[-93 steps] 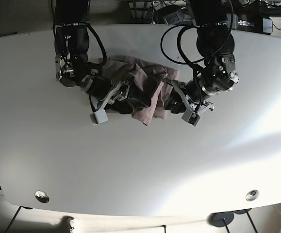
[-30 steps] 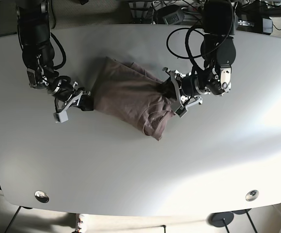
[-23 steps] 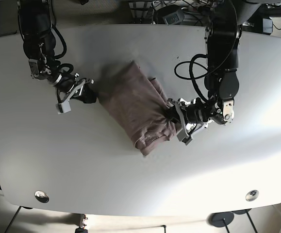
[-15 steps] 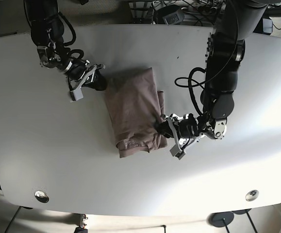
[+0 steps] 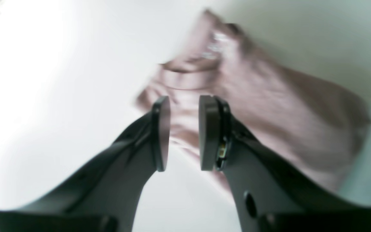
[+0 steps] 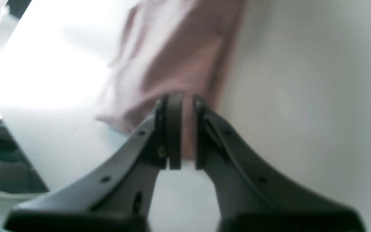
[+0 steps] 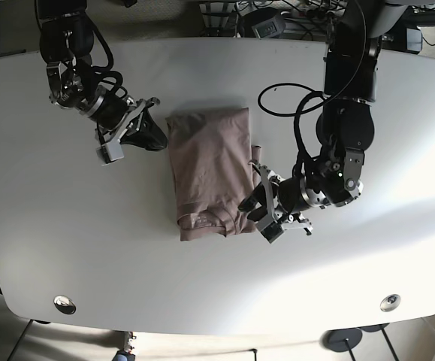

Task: Fold the T-shirt properly
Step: 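Press and square the mauve bundle with both grippers, then drag the folded mauve bundle with the left gripper off to the table edge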

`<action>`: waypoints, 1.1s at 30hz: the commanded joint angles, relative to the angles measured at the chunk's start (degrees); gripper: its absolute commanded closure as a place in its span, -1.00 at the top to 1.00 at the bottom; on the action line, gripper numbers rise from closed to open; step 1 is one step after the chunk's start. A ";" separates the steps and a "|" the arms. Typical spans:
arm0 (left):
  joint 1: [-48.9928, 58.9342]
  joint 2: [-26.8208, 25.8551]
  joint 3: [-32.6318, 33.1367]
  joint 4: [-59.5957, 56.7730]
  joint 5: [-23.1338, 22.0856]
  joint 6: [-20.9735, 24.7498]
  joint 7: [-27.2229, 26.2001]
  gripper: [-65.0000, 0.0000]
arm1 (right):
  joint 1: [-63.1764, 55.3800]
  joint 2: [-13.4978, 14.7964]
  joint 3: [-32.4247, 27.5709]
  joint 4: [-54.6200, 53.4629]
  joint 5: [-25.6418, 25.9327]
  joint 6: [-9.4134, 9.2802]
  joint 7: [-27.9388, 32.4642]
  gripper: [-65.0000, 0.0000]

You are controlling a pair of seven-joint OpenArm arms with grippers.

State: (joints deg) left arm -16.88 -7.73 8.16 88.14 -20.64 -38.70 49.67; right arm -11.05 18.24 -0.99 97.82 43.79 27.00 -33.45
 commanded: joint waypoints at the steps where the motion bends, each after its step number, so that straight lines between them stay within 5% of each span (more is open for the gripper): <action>1: 0.66 1.97 -0.21 2.28 -0.94 3.75 -2.15 -0.57 | 1.77 -1.84 0.25 2.18 0.91 0.64 -2.37 -0.83; 5: 2.60 5.66 -0.21 -0.27 -0.94 5.95 -2.24 -0.57 | 5.20 -8.09 -0.02 -0.63 -1.28 0.64 -5.98 -0.83; 10: 3.21 6.10 -0.21 -8.53 -0.94 5.95 -6.46 -0.57 | 8.63 -11.34 0.25 -10.22 -13.50 1.17 -4.57 -0.84; 13: 2.69 4.43 -0.21 -18.29 -0.94 5.86 -11.47 -0.57 | 8.46 -9.23 0.42 -13.29 -15.17 3.28 -0.79 -0.84; 17: 0.66 2.23 2.25 -23.30 -1.03 5.77 -13.93 -0.57 | 7.05 -6.15 0.42 -13.91 -12.19 3.37 -0.61 -0.84; 27: 1.46 0.74 3.05 -4.84 -1.03 6.48 -13.58 -0.57 | 3.71 -3.95 0.51 -5.12 -6.91 2.67 -0.88 -0.84; 31: 2.86 1.53 5.68 0.43 -1.03 19.31 -13.67 -0.55 | 3.80 -3.87 0.69 -4.77 -6.91 2.67 -0.88 -0.84; 33: 2.95 2.14 8.76 1.31 -1.03 27.75 -14.02 -0.29 | 3.80 -3.87 4.20 -4.77 -6.47 2.67 -0.88 -0.84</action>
State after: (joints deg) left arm -12.53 -5.74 17.39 88.12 -21.10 -9.72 37.26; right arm -7.97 13.50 3.01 91.83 36.32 29.58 -35.83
